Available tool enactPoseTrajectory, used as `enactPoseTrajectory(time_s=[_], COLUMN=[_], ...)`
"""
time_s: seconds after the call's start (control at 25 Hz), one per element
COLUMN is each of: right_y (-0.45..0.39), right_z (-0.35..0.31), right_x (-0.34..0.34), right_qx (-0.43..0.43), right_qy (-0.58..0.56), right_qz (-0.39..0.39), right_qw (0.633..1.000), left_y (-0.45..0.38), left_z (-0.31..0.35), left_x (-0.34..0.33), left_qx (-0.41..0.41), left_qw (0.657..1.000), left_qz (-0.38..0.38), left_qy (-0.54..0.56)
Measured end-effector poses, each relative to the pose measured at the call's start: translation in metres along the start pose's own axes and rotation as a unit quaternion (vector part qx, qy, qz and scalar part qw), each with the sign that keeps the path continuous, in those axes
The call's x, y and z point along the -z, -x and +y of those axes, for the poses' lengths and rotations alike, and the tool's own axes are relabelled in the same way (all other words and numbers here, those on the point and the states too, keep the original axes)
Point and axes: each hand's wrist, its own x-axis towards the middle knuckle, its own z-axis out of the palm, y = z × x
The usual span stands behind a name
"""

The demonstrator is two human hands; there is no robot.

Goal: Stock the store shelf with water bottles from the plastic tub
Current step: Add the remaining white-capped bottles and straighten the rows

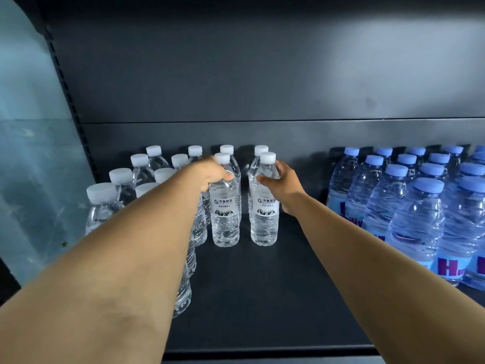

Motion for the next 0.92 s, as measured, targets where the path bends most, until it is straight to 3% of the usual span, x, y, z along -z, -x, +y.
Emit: enactPoseTrajectory(time_s=[0.68,0.92], right_y=[0.013,0.021], right_z=[-0.017,-0.014], right_x=[0.008,0.002], right_qx=[-0.015,0.001], right_qy=[0.001,0.039], right_qz=[-0.055,-0.022], right_qw=[0.998,0.999], left_y=[-0.002,-0.011], left_z=[0.000,-0.004], left_x=[0.000,-0.001], left_qx=[-0.002,0.007], left_qw=[1.000,0.998], left_qz=[-0.016,-0.012], left_qy=[-0.017,-0.056])
